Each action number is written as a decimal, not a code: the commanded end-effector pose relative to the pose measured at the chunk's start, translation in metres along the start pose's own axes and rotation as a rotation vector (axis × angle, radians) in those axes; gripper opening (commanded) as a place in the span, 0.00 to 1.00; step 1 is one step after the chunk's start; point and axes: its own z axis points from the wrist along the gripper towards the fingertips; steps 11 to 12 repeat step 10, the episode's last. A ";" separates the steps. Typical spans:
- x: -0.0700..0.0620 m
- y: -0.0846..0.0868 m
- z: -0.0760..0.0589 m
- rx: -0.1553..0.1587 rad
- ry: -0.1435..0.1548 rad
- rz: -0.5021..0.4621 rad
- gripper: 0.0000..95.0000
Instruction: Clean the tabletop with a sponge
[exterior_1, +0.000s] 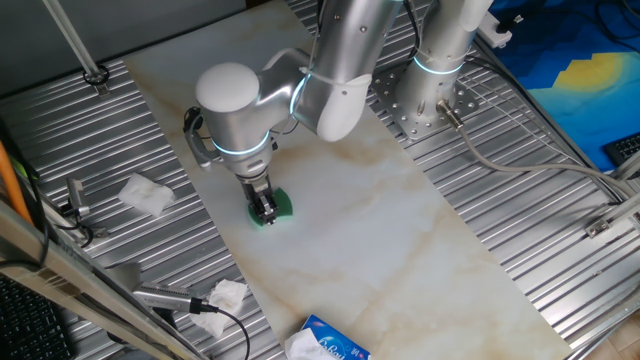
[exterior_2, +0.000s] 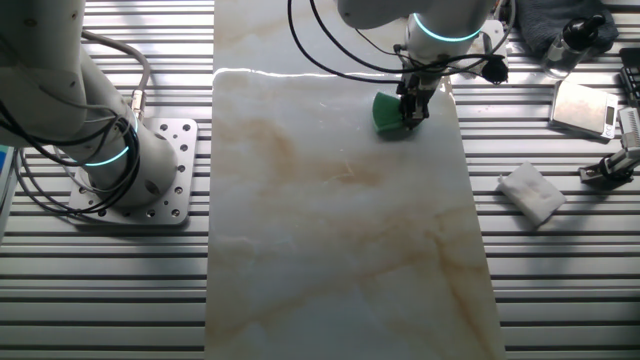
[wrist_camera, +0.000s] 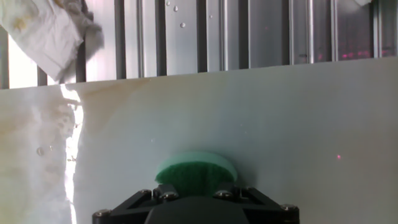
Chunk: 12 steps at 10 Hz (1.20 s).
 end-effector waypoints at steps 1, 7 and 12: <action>0.001 0.000 0.000 0.000 0.004 -0.007 0.40; 0.001 0.000 -0.001 -0.005 -0.003 0.004 0.40; 0.001 0.000 -0.001 -0.010 -0.007 -0.002 0.40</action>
